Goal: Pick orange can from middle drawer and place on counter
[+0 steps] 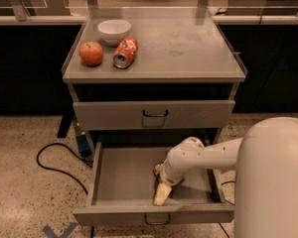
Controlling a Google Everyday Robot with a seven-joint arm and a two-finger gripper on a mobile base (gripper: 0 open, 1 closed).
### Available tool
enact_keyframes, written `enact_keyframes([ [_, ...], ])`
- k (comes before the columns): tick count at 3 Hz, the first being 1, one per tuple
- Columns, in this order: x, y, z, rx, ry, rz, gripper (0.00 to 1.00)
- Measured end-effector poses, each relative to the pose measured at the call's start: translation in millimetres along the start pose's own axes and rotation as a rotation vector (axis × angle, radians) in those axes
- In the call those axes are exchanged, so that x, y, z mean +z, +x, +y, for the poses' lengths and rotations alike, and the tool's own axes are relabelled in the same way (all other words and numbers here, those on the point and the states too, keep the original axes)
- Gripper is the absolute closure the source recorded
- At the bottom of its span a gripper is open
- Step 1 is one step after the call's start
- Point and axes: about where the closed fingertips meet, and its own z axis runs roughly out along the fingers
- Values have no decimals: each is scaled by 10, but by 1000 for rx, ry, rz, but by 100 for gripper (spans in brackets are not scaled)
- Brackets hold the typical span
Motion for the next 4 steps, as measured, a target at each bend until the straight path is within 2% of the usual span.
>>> enact_keyframes([
  [1,-27,-110,-178,5,15,0,0],
  [2,-26,-110,-178,5,15,0,0],
  [3,414,260,-154,77,-16,-29,0],
  [4,431,265,-144,79,-18,-30,0],
])
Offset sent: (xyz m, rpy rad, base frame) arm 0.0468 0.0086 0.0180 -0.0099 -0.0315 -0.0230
